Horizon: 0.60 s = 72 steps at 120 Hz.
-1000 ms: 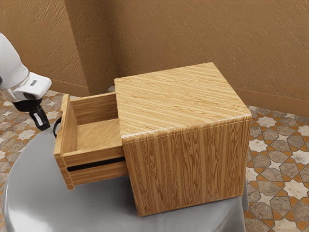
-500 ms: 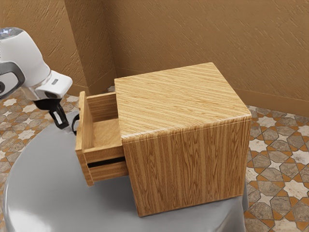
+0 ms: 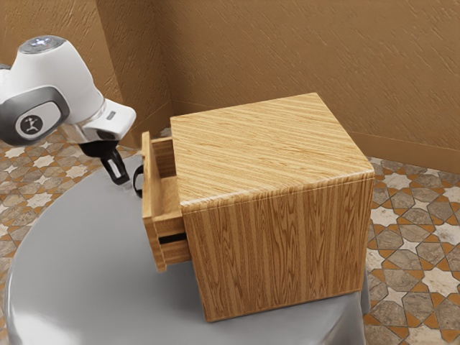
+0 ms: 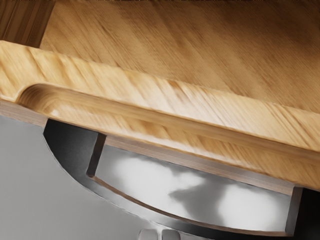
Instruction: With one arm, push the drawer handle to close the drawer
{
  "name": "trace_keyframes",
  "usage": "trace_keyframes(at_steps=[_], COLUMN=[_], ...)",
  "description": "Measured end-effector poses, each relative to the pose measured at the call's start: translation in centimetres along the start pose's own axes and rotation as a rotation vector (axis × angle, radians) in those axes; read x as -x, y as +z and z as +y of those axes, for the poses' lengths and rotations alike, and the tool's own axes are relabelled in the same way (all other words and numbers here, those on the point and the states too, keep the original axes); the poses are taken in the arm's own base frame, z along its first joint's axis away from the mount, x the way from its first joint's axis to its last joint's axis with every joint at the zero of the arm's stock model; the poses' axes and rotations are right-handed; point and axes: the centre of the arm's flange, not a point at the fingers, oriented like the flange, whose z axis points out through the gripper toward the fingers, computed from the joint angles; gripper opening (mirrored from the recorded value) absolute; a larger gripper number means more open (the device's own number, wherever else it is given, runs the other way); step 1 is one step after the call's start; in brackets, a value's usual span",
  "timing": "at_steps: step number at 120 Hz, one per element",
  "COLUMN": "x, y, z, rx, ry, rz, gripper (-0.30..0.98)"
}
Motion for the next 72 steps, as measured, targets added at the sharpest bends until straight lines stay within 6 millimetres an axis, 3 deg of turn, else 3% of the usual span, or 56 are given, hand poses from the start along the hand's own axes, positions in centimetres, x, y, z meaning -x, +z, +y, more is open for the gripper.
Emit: trace_keyframes(at_steps=[19, 56, 61, 72], x=[-2.5, -4.9, -4.8, -2.5], y=[0.2, 0.7, 0.5, -2.0], z=[0.6, 1.8, 1.9, 1.1], rx=[-0.003, 0.009, 0.023, 0.049], ry=[0.014, 0.041, 0.038, 0.0], rz=[0.018, 0.058, 0.068, 0.079], gripper=[-0.1, -0.1, -0.1, -0.08])
